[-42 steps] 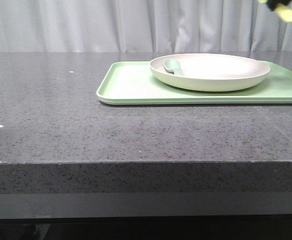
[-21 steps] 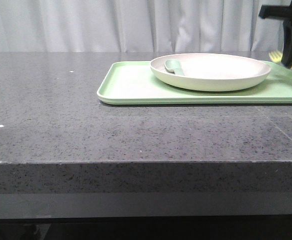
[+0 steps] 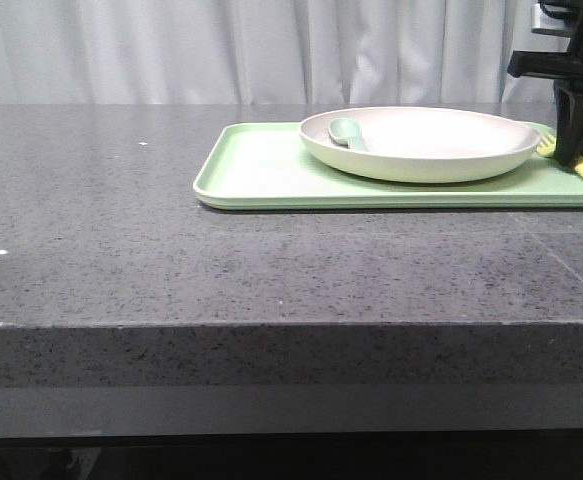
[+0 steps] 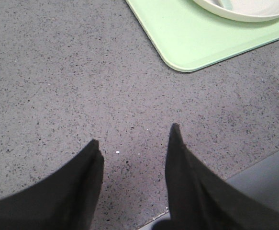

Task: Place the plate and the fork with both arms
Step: 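Lift the fork and lower it onto the tray beside the plate, then open the right gripper and raise it off the fork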

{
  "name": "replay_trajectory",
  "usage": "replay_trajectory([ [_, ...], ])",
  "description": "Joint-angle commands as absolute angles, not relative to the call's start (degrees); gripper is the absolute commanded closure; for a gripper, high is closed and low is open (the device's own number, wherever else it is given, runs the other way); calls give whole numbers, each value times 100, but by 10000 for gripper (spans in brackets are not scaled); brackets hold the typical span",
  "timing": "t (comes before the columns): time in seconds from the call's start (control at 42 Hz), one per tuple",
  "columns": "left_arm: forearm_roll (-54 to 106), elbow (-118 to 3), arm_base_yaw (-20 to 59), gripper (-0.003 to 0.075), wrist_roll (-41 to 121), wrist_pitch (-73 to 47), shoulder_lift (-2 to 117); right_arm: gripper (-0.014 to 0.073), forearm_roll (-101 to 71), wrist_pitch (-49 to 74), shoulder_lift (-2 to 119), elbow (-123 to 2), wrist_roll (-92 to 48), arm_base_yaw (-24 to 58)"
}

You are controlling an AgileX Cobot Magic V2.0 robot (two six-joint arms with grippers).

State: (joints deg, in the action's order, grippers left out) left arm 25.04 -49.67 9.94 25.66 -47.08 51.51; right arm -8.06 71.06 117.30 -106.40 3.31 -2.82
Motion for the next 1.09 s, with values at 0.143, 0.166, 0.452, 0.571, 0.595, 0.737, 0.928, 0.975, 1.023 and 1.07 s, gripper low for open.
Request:
replay_trajectory([
  [0.143, 2650, -5135, 982, 404, 2575, -4381, 5129, 295, -853, 7519, 11366, -10829, 209, -318],
  [0.166, 2650, -5135, 982, 404, 2575, -4381, 5129, 295, -853, 7528, 11336, -10846, 209, -318],
  [0.452, 2641, -5135, 982, 404, 2575, -4381, 5129, 295, -849, 7649, 10682, -10889, 144, -312],
  [0.571, 2641, -5135, 982, 404, 2575, -4381, 5129, 295, -849, 7649, 10199, -10804, 110, -261],
  [0.595, 2641, -5135, 982, 404, 2575, -4381, 5129, 295, -849, 7649, 10090, -10769, 104, -229],
  [0.737, 2641, -5135, 982, 404, 2575, -4381, 5129, 295, -849, 7644, 9291, -10315, -220, 148],
  [0.928, 2641, -5135, 982, 404, 2575, -4381, 5129, 295, -803, 7411, 7981, -9296, -328, 833],
  [0.975, 2641, -5135, 982, 404, 2575, -4381, 5129, 295, -803, 7284, 7679, -9024, -328, 953],
  [1.023, 2641, -5135, 982, 404, 2575, -4381, 5129, 295, -803, 7154, 7369, -8688, -328, 1015],
  [1.07, 2641, -5135, 982, 404, 2575, -4392, 5129, 295, -798, 6971, 6948, -8340, -328, 1031],
])
